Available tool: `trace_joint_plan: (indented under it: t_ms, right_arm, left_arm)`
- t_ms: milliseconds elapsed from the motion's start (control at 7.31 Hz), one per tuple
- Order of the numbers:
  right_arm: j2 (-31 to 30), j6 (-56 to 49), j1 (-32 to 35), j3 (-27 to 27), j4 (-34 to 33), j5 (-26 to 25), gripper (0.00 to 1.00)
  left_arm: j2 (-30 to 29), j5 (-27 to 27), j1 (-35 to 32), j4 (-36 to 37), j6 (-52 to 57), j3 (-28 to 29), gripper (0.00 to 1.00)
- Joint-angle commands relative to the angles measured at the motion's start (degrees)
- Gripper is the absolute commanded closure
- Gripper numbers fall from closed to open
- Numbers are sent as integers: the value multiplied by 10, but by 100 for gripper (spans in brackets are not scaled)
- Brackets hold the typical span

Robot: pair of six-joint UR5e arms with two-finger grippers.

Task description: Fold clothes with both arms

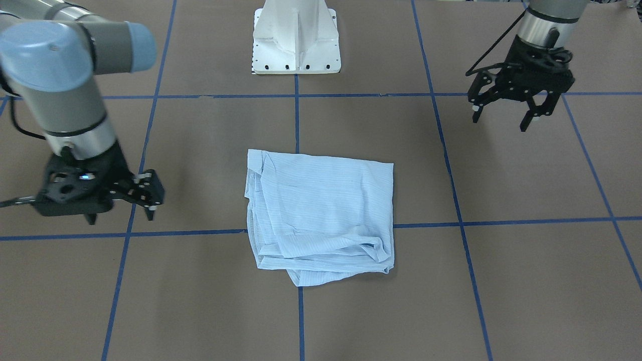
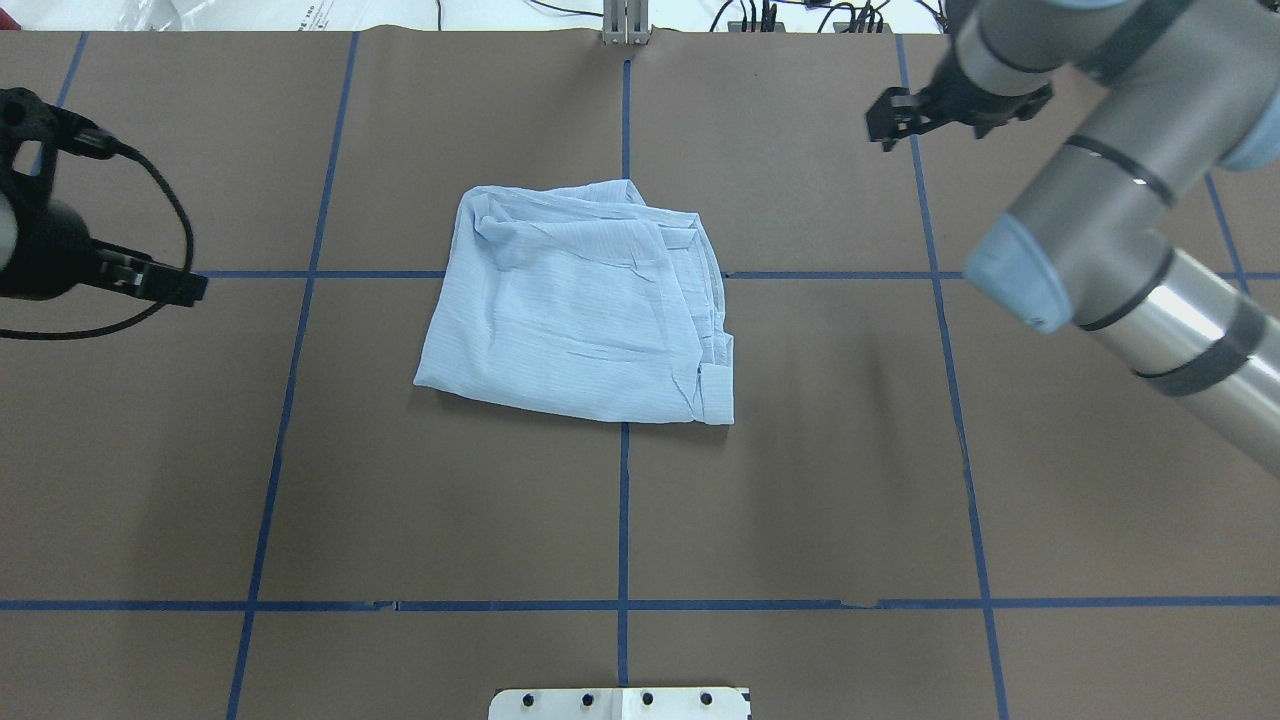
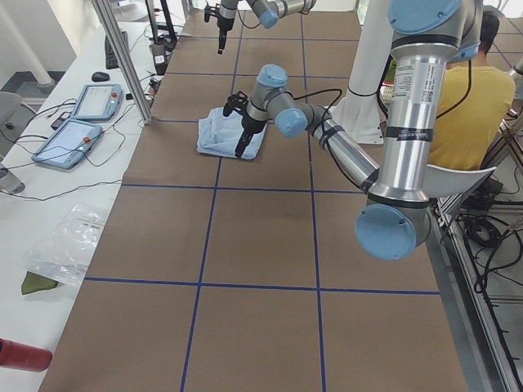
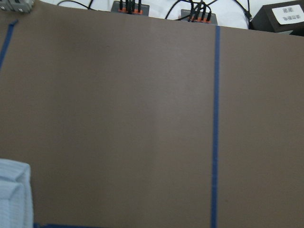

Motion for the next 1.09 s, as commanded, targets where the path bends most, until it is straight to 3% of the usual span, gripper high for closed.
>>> trace_joint_plan:
  t_ms: [0, 274, 547, 684, 821, 958]
  right_arm:
    - [-123, -193, 119, 44, -5, 96, 0]
    - [-228, -276, 215, 46, 6, 152, 0]
    - [-331, -350, 288, 47, 56, 202, 0]
    - [-389, -375, 306, 48, 83, 197, 0]
    - [-419, -368, 314, 48, 88, 200, 0]
    - [-436, -367, 320, 40, 86, 205, 0]
  left_arm:
    - [50, -85, -155, 5, 224, 23, 0]
    - [67, -123, -273, 1, 367, 91, 0]
    - [101, -117, -297, -5, 364, 115, 0]
    - [102, -122, -311, -7, 368, 140, 0]
    - [97, -128, -366, 6, 363, 143, 0]
    - [103, -180, -379, 15, 369, 166, 0]
